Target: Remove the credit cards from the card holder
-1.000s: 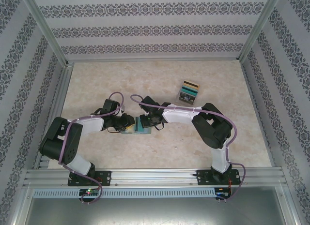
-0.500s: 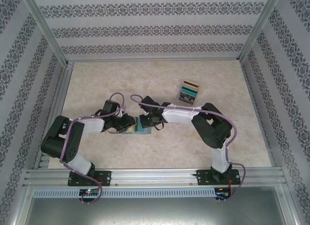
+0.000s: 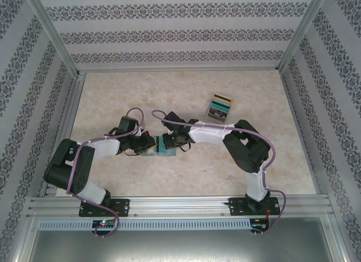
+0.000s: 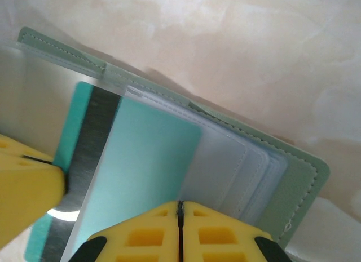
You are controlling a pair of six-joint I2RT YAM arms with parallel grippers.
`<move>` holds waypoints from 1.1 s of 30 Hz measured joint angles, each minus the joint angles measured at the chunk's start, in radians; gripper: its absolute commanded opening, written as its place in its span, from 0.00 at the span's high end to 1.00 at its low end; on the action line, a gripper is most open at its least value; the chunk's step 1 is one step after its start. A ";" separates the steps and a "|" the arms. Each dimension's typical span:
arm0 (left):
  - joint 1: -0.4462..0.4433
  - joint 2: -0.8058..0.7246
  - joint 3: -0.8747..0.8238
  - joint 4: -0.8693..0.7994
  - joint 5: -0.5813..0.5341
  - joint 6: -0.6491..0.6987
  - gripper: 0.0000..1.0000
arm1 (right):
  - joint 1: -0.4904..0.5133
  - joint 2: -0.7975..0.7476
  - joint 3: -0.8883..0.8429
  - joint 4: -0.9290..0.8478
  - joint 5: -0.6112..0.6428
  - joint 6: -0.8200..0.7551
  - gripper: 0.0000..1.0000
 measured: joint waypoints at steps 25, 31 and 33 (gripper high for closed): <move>0.018 -0.319 0.058 -0.351 -0.228 0.101 0.95 | -0.014 -0.043 -0.032 0.013 -0.004 0.000 0.79; 0.018 -0.338 0.056 -0.293 -0.151 0.028 0.97 | -0.046 -0.160 -0.079 0.041 -0.013 0.031 0.77; 0.023 -0.338 0.046 -0.232 -0.117 -0.014 0.97 | -0.063 -0.204 -0.106 0.074 -0.034 0.057 0.77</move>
